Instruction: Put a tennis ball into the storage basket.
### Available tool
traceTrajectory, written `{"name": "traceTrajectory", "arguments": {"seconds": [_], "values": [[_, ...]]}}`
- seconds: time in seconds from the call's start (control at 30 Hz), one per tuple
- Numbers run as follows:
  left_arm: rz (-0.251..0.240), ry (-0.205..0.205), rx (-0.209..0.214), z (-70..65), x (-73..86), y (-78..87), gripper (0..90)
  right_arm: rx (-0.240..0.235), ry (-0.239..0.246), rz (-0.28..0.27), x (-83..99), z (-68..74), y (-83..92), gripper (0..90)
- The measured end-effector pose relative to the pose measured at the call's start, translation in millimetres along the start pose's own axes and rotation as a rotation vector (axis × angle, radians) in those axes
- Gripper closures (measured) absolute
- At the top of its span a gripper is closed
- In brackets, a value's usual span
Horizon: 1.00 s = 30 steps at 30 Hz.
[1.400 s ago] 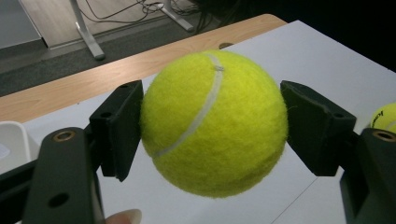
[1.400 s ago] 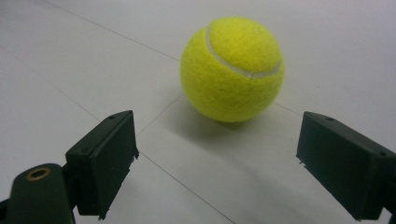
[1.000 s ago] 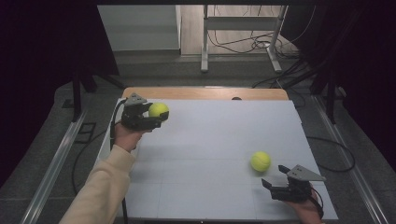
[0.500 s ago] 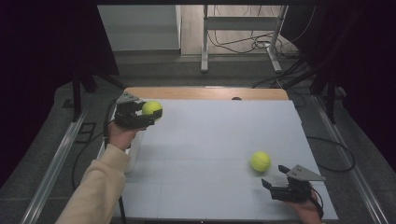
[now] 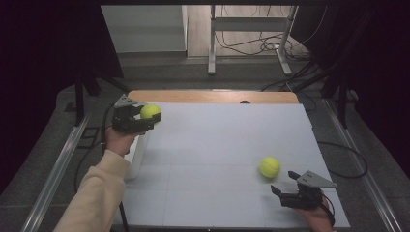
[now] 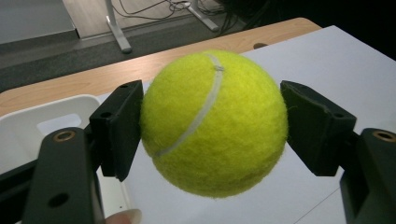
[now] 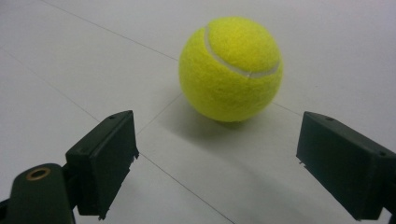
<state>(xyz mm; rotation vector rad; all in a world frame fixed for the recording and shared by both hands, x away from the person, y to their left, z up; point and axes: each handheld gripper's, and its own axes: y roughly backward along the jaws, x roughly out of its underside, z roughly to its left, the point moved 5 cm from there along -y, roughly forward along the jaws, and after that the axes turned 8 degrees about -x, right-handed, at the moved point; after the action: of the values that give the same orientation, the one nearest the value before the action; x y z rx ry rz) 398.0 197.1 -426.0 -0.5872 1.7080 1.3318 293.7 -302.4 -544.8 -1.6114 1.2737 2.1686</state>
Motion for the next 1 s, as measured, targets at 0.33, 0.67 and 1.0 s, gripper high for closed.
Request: {"name": "traceTrajectory", "arguments": {"seconds": [0.33, 0.67, 1.0], "values": [[0.002, 0.004, -0.019, 7.4, 1.5, 1.7, 26.3, 0.0, 0.001, 0.001, -0.1, 0.1, -0.2, 12.8], [0.008, 0.008, -0.043, 16.6, 2.2, 3.6, 26.3, 0.001, 0.001, 0.003, -0.1, 0.0, -0.3, 12.9], [0.015, 0.013, -0.063, 24.5, 3.6, 6.0, 26.3, 0.001, 0.003, 0.004, -0.2, 0.3, -0.6, 12.9]]}}
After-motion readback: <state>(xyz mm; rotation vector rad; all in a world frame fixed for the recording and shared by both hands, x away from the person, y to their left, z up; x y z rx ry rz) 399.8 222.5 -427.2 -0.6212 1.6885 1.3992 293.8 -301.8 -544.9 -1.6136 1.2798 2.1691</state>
